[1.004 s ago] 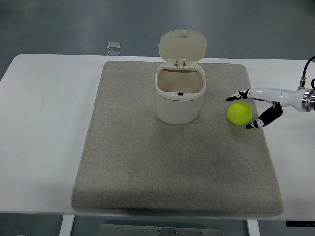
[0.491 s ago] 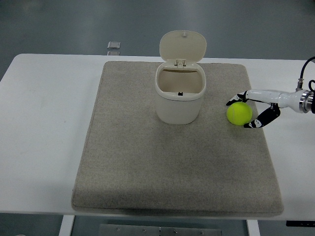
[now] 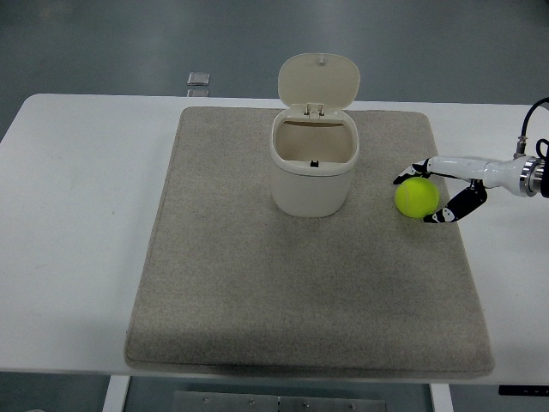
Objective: Pick up the tennis ball and place it in the box.
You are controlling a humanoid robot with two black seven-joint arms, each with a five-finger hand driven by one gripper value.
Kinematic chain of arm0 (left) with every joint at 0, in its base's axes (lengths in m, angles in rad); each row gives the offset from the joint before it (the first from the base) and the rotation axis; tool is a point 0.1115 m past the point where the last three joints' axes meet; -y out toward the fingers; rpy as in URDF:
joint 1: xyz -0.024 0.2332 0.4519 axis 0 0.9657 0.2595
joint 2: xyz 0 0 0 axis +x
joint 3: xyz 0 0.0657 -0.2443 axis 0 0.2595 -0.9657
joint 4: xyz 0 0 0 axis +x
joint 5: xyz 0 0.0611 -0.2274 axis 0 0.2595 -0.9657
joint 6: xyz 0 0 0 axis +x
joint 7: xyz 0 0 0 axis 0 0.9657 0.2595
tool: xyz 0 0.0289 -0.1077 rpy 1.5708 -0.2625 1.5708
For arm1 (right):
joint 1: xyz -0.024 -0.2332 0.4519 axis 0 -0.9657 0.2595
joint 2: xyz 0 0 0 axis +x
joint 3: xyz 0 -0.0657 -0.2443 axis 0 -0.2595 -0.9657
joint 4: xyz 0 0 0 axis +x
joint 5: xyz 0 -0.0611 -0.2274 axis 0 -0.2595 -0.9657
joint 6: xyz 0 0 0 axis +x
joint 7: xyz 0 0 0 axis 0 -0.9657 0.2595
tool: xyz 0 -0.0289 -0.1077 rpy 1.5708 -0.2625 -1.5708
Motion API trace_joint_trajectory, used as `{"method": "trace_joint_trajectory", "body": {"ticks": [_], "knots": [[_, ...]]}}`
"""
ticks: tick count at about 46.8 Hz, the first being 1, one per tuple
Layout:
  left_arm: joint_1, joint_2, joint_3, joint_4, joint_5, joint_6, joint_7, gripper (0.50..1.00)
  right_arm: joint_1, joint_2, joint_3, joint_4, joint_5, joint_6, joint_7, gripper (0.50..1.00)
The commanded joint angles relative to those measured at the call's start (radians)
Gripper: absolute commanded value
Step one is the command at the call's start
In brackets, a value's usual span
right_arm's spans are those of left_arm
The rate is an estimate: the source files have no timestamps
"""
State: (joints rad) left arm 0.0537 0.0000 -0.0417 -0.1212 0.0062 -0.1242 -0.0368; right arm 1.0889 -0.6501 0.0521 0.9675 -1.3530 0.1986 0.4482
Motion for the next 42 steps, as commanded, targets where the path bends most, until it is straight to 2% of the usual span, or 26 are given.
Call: {"method": "trace_joint_trajectory", "body": {"ticks": [1, 11, 36, 37, 42], "knots": [[0.000, 0.000, 0.000, 0.000, 0.000, 0.000, 0.000, 0.996, 0.002, 0.010, -0.001, 0.000, 0.000, -0.001, -0.002, 0.830], [0.000, 0.000, 0.000, 0.000, 0.000, 0.000, 0.000, 0.996, 0.000, 0.015, -0.001, 0.000, 0.000, 0.002, -0.006, 0.729], [0.000, 0.000, 0.000, 0.000, 0.000, 0.000, 0.000, 0.996, 0.000, 0.018, 0.000, 0.002, 0.000, 0.002, -0.006, 0.723], [0.000, 0.000, 0.000, 0.000, 0.000, 0.000, 0.000, 0.996, 0.000, 0.018, 0.000, 0.000, 0.000, 0.002, -0.006, 0.715], [0.000, 0.000, -0.001, 0.000, 0.000, 0.000, 0.000, 0.996, 0.003, 0.017, -0.001, 0.000, 0.000, 0.008, -0.006, 0.591]]}}
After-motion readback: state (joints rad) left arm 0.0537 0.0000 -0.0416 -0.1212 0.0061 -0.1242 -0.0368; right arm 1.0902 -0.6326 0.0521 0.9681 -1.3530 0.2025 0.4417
